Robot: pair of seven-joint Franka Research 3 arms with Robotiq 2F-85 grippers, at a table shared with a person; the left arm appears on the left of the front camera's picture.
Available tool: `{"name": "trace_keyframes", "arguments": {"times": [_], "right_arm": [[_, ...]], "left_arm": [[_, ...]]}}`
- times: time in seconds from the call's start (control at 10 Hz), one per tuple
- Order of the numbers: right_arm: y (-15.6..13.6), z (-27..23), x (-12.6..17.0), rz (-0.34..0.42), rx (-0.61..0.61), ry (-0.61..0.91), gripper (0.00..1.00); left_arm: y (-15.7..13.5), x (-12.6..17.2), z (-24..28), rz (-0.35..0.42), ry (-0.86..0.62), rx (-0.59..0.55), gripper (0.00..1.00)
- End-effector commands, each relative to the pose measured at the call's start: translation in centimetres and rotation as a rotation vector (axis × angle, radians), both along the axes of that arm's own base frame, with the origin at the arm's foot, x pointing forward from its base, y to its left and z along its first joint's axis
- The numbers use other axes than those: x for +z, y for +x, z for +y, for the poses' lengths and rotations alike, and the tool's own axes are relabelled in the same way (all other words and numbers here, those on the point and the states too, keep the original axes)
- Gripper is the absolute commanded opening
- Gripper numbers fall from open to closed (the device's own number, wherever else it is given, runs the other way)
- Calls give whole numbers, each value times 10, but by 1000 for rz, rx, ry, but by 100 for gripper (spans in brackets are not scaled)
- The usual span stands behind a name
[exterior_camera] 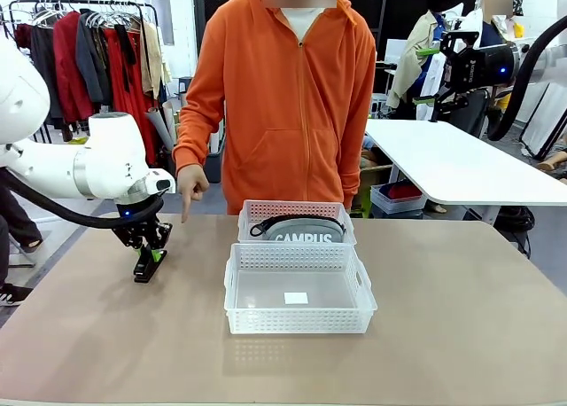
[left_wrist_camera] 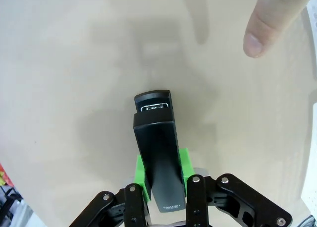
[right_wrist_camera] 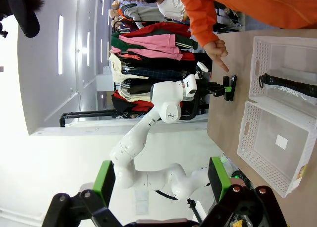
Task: Distribute items into two baskets.
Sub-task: Pick up the Stapler that the person points to.
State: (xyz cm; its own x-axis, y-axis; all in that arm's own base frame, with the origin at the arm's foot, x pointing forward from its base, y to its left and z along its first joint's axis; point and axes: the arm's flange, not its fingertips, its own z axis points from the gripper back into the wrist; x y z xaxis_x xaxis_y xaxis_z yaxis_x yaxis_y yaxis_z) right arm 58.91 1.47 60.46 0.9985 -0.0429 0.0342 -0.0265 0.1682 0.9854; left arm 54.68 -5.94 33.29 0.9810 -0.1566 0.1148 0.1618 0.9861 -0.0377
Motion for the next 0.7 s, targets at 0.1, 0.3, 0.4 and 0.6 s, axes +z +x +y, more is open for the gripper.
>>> {"name": "trace_keyframes", "arguments": {"times": [0.1, 0.3, 0.4, 0.6], "right_arm": [[0, 0, 3, -1, -3, 12, 100], [0, 0, 3, -1, -3, 12, 100], [0, 0, 3, -1, -3, 12, 100], [0, 0, 3, -1, -3, 12, 100]], "left_arm": [[-8, 31, -5, -31, 8, 64, 0], [-16, 72, -17, -43, -46, 106, 0], [-21, 96, -26, -50, -47, 106, 0], [-28, 151, -42, -51, -56, 150, 0]]}}
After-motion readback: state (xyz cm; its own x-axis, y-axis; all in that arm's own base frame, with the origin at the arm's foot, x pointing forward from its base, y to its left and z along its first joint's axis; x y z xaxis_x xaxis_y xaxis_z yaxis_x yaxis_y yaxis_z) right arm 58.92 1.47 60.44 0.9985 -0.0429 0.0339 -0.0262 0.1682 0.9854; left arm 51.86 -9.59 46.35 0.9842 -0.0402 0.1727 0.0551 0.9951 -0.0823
